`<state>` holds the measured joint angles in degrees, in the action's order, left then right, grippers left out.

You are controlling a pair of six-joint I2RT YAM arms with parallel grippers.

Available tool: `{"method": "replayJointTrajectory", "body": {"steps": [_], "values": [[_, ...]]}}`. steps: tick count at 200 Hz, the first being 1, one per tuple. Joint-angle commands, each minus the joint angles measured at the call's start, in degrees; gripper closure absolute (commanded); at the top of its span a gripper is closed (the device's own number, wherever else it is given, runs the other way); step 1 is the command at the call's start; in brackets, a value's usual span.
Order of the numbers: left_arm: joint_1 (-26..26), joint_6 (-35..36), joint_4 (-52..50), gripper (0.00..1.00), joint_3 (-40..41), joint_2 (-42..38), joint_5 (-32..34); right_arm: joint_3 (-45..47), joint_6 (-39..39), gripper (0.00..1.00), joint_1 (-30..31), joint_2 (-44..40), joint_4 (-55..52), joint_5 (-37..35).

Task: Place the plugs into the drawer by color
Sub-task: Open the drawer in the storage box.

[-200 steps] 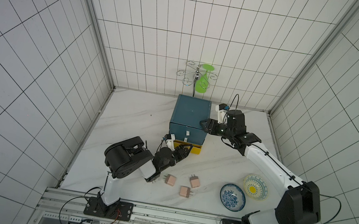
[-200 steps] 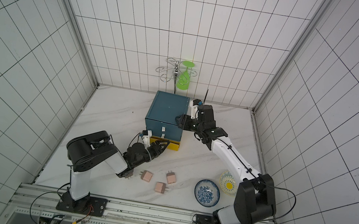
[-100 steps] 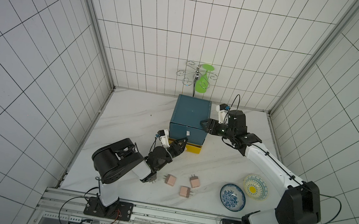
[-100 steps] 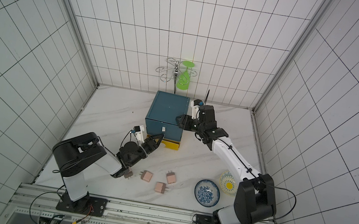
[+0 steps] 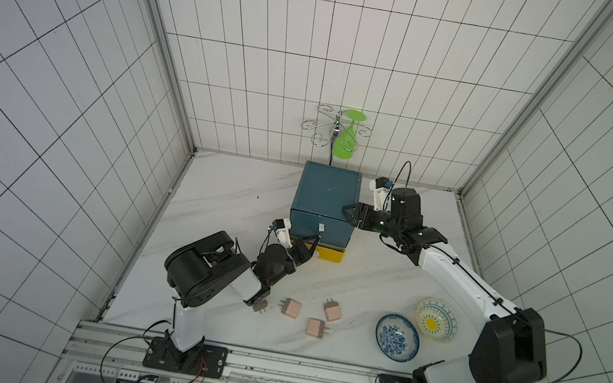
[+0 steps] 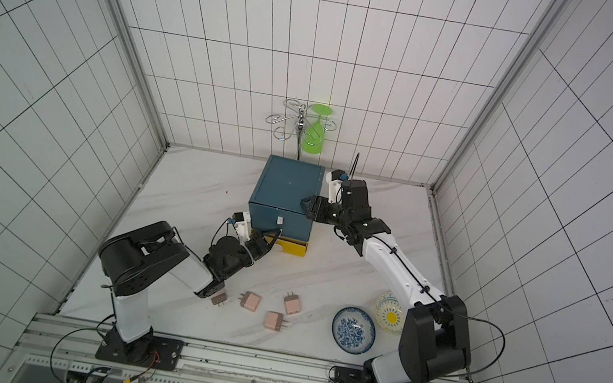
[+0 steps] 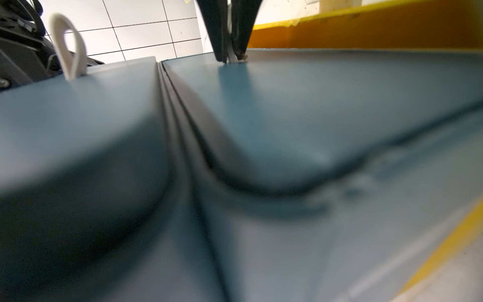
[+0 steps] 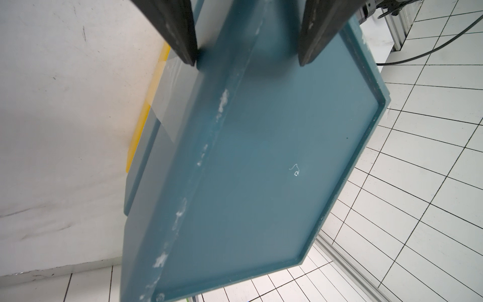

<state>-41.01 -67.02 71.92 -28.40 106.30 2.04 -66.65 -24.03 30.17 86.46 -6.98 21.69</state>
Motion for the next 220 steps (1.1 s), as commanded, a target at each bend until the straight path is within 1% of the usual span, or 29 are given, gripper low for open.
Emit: {"method": "replayJointTrajectory", "body": {"steps": [1,20,41,68,99,106,129,138,148,186,196,212,220], "values": [[-0.5,1.8,-1.4,1.0,0.3,-2.3,-3.4,0.5,1.2,0.35,-0.4,2.3,-4.5,-0.8],[-1.7,2.4,-3.7,1.0,3.0,-5.5,-4.8,0.4,0.9,0.35,-0.6,2.6,-4.8,-1.7],[-4.3,2.6,-6.7,1.0,7.7,-10.5,-4.0,-0.2,0.7,0.35,-1.2,3.2,-6.1,-2.4],[-7.5,2.4,-12.7,1.0,11.0,-16.1,-3.6,-0.2,-0.1,0.35,-2.5,3.7,-6.3,-2.1],[-13.5,2.8,-13.6,1.0,14.2,-21.7,-0.3,-0.8,0.0,0.35,-2.7,3.9,-7.5,-2.2],[-14.3,3.1,-15.3,1.0,14.4,-23.6,0.5,-0.9,0.0,0.35,-2.7,3.9,-7.8,-2.2],[-14.6,3.8,-26.0,1.0,13.7,-29.2,3.2,-1.0,-0.3,0.35,-2.6,3.5,-8.4,-1.3],[-14.6,4.1,-27.7,1.0,14.0,-30.8,4.2,-1.0,-0.4,0.35,-2.4,3.3,-8.5,-1.3],[-14.6,4.1,-28.0,0.94,14.7,-31.7,4.9,-1.2,-0.4,0.35,-2.1,3.1,-8.6,-1.4],[-14.6,3.8,-26.3,0.91,15.6,-30.6,4.2,-2.9,-0.4,0.33,0.3,3.0,-9.7,-2.3],[-14.6,3.7,-24.9,0.89,16.0,-30.0,3.8,-3.8,-0.2,0.33,0.9,3.2,-10.6,-2.6],[-14.6,3.6,-24.1,0.77,16.7,-30.3,3.5,-5.0,0.1,0.33,1.7,3.4,-11.8,-3.4],[-14.7,3.6,-24.9,0.67,16.8,-31.1,3.9,-5.4,0.3,0.33,1.8,3.2,-12.2,-3.6]]}}
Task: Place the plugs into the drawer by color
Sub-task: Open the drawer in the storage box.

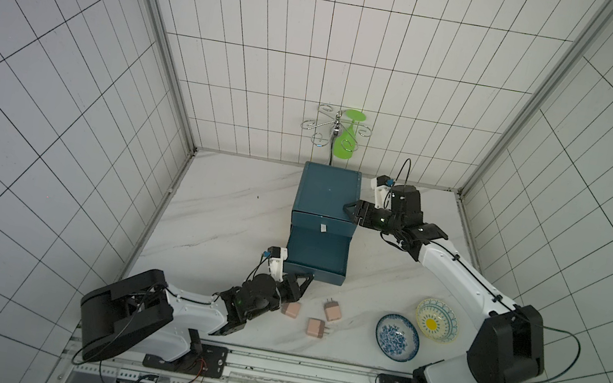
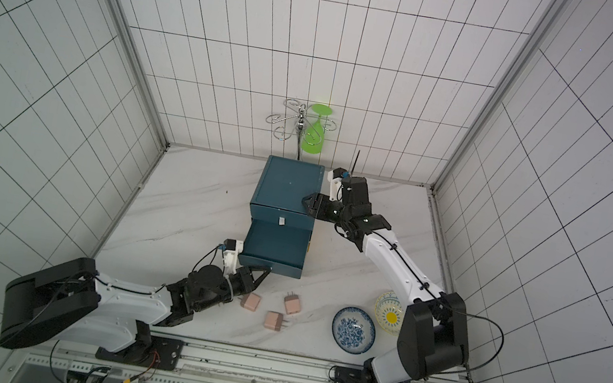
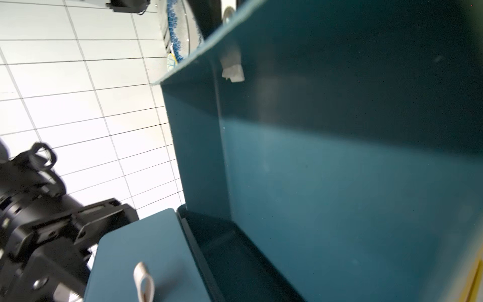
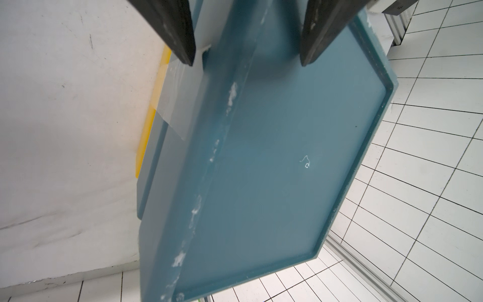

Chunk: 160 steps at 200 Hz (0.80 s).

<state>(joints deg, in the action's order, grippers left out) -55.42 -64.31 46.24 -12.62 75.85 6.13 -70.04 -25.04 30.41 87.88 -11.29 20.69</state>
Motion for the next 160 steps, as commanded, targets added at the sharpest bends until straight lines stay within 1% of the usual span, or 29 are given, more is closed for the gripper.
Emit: {"method": "replayJointTrajectory", "body": {"steps": [1,7,20,28,40,54,68,80,103,111,119,129,145,160], "values": [[-0.3,0.9,0.6,0.66,1.0,-0.8,-0.2,-2.0,1.2,0.33,1.5,1.8,-7.9,-2.6],[-0.3,0.9,-0.6,0.58,1.0,-1.6,0.1,-2.1,1.3,0.32,1.6,1.6,-8.2,-2.7],[-0.3,1.3,-3.2,0.54,1.0,-3.8,0.6,-2.2,1.4,0.32,1.6,1.2,-8.7,-3.1],[-0.3,1.3,-4.8,0.48,1.0,-5.1,1.0,-2.3,1.4,0.31,1.6,0.8,-9.0,-3.4],[-0.3,1.6,-6.4,0.37,1.0,-6.6,1.2,-2.6,1.4,0.3,1.6,0.2,-9.6,-3.6],[-0.3,1.9,-8.3,0.32,1.1,-7.7,0.7,-3.1,1.5,0.29,1.7,-0.5,-10.6,-3.9],[-0.3,2.3,-10.8,0.29,1.4,-9.2,0.1,-3.3,1.6,0.29,1.8,-2.1,-11.6,-4.3],[-0.3,2.9,-14.7,0.29,1.6,-11.2,-0.6,-3.4,1.7,0.29,1.9,-4.4,-12.8,-5.0],[-0.3,4.6,-24.9,0.28,2.1,-19.2,-1.4,-1.5,2.1,0.28,1.9,-10.3,-15.9,-7.1],[-0.3,5.6,-31.5,0.27,1.6,-23.0,-1.1,-0.4,2.2,0.28,2.0,-13.1,-18.0,-7.9],[-0.3,6.7,-39.1,0.24,0.4,-27.0,-0.2,1.5,2.2,0.28,2.1,-16.3,-19.5,-8.7],[-0.3,8.1,-47.3,0.24,-0.3,-31.0,0.8,5.4,1.6,0.26,2.1,-21.2,-20.0,-9.9],[-0.3,9.6,-52.6,0.24,0.2,-35.0,1.1,10.9,0.5,0.24,2.4,-27.7,-21.9,-10.4],[-0.3,10.7,-56.4,0.27,-0.1,-36.4,-1.2,16.0,1.0,0.24,4.5,-32.0,-23.1,-9.2]]}}
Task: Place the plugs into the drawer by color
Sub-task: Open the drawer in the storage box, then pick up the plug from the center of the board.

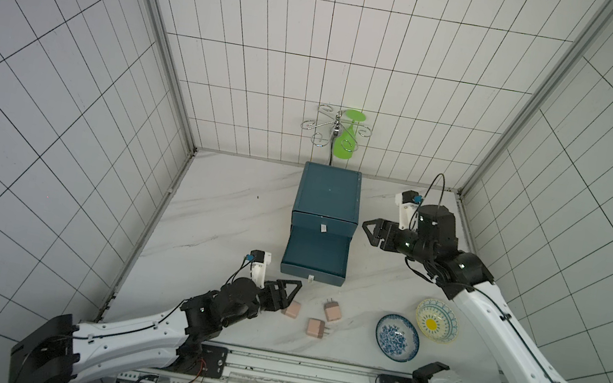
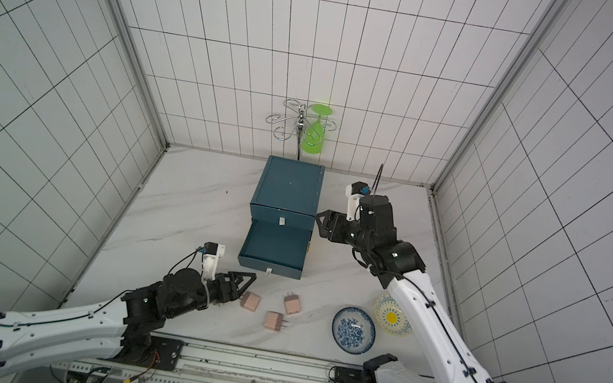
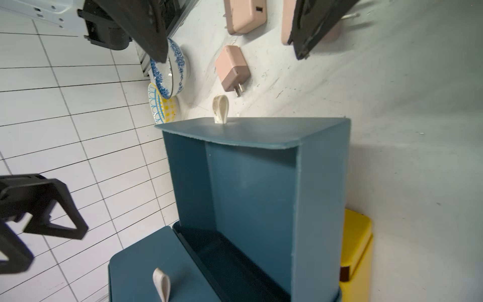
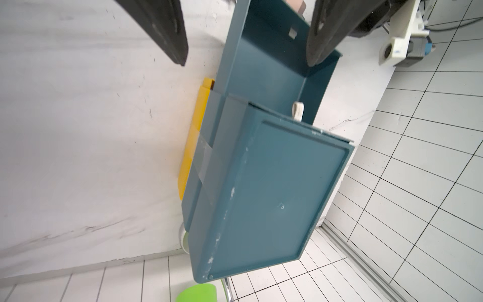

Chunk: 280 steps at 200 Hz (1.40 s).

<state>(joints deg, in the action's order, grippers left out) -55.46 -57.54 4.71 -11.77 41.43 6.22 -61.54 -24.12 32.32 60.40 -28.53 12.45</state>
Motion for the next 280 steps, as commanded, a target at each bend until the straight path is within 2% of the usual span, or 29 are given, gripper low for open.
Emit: {"method": "replayJointTrajectory", "body": {"steps": [1,14,33,43,49,73,86,109,136,165,177,195,227,280], "values": [[-0.2,4.0,-15.3,0.27,-1.0,-2.0,-1.7,7.8,0.3,0.24,2.8,-4.7,-5.8,-0.9],[-0.3,4.7,-21.3,0.27,-2.9,-1.7,-2.4,11.7,2.5,0.25,7.2,-7.4,-6.5,-1.3],[-0.5,5.9,-24.7,0.27,-4.0,-0.3,-3.0,17.1,2.2,0.27,15.7,-11.4,-6.2,-4.6],[-0.4,6.3,-26.8,0.27,-4.8,0.2,-3.4,20.2,1.4,0.38,20.2,-13.2,-4.4,-4.6],[-0.4,6.5,-27.5,0.28,-5.1,0.0,-3.7,21.4,1.2,0.4,23.3,-13.9,-3.5,-4.6],[-0.3,8.0,-28.4,0.27,-6.8,-2.2,-4.9,23.6,-0.3,0.35,36.7,-13.4,-3.9,-13.5],[-0.3,10.8,-27.4,0.27,-8.0,-4.1,-6.9,23.1,0.1,0.33,40.0,-10.3,-4.2,-15.9],[0.7,17.2,-27.1,0.25,-11.4,-5.5,-9.4,21.6,2.3,0.32,45.4,-2.8,-3.1,-15.6],[3.6,23.3,-32.1,0.22,-16.8,-5.5,-8.7,19.7,5.7,0.31,45.9,7.5,-2.0,-13.8],[5.5,24.8,-25.6,0.19,-11.8,-9.1,-10.5,17.2,8.7,0.31,45.8,15.6,1.8,-9.6],[5.6,24.3,-22.8,0.18,-10.1,-11.3,-10.6,16.3,10.0,0.31,45.8,16.8,3.0,-8.8],[5.6,25.1,-26.9,0.19,-11.5,-14.0,-7.9,15.7,11.5,0.3,45.6,17.5,4.0,-10.0],[5.6,25.6,-31.0,0.17,-10.9,-19.3,-3.5,15.1,13.5,0.3,44.3,20.4,5.1,-7.6],[5.6,25.9,-30.7,0.17,-11.7,-17.3,-5.2,14.2,14.6,0.31,43.8,24.5,4.7,-9.3]]}}
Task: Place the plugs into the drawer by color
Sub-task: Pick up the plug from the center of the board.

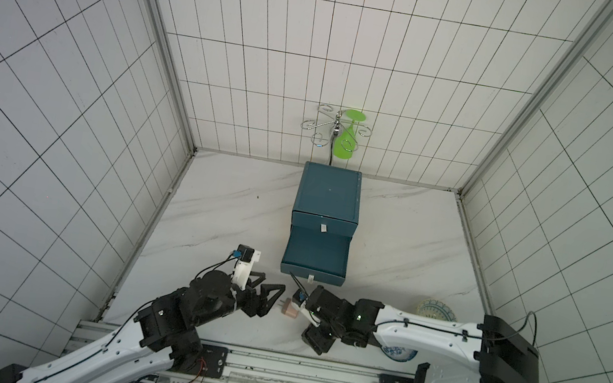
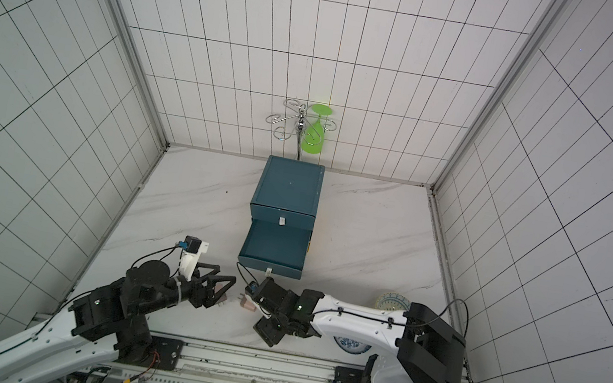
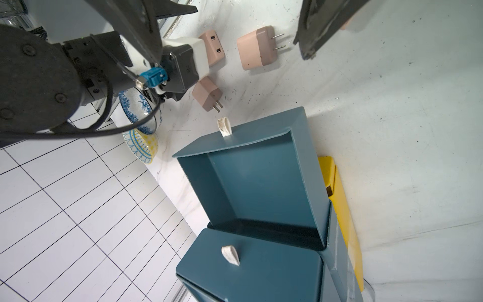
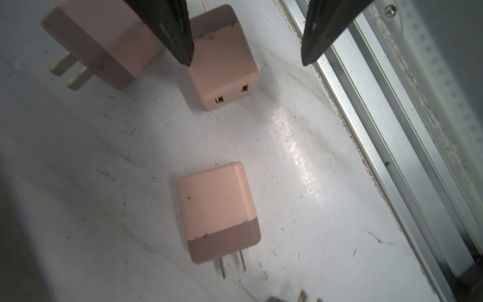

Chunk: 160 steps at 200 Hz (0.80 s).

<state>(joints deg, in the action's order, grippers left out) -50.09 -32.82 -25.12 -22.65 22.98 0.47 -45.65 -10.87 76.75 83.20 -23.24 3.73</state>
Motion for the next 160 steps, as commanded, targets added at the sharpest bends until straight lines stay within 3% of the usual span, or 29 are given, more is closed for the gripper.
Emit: {"method": "replayJointTrajectory", "body": {"steps": [1,107,131,160], "values": [[0.3,1.2,-0.8,0.17,-0.8,1.1,0.5,-1.7,1.4,0.31,-0.6,1.7,-0.5,-0.6],[0.2,1.2,0.1,0.17,-0.4,2.1,-1.4,-1.1,-0.5,0.31,-0.5,3.7,-1.0,-9.3],[0.2,1.0,0.7,0.17,-0.3,3.1,-2.0,-2.3,-1.0,0.4,-0.5,6.4,-2.0,-10.3],[0.2,1.5,1.2,0.17,-0.3,3.6,-3.2,-2.6,-1.8,0.58,-0.2,6.5,-2.2,-10.8]]}}
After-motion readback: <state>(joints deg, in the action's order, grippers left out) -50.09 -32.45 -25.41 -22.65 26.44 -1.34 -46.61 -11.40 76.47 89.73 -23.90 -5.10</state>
